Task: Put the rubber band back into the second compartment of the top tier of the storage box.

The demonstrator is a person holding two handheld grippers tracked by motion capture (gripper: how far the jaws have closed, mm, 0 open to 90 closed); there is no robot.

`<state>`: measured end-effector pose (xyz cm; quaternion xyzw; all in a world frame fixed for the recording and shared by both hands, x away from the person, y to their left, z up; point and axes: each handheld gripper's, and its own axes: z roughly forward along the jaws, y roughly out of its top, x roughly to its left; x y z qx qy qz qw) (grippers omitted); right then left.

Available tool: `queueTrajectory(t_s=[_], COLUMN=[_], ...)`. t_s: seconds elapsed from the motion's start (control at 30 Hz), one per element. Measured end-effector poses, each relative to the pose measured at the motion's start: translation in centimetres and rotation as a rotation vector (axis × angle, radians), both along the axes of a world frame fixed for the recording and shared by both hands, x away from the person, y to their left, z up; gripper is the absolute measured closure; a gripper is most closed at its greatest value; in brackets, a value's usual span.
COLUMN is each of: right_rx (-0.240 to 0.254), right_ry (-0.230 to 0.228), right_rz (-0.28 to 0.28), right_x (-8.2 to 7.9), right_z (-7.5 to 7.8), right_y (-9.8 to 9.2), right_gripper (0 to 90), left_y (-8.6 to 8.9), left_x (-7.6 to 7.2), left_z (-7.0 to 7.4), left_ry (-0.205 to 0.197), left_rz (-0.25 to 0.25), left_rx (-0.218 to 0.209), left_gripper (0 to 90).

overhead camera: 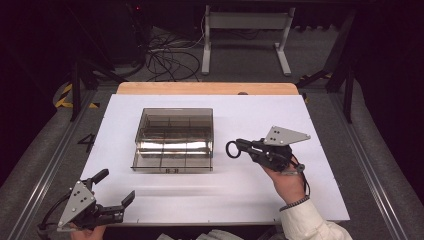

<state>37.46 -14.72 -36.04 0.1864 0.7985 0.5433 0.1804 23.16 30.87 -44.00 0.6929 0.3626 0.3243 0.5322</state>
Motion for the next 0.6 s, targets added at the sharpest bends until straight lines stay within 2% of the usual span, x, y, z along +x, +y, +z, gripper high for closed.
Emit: queueTrajectory(t_s=[0.43, 0.6], right_rx=[-0.024, -0.012], right_ry=[-0.009, 0.004], right_rz=[0.062, 0.097], right_x=[0.7, 0.9], right_z=[0.8, 0.8], right_y=[3.6, 4.9], right_gripper=[86.2, 86.2], left_y=[0.0, 0.0], left_x=[0.0, 0.0], left_z=[0.0, 0.0], left_ry=[0.001, 0.001], left_rz=[-0.001, -0.002], left_rx=[0.0, -0.002], left_gripper=[0.3, 0.3])
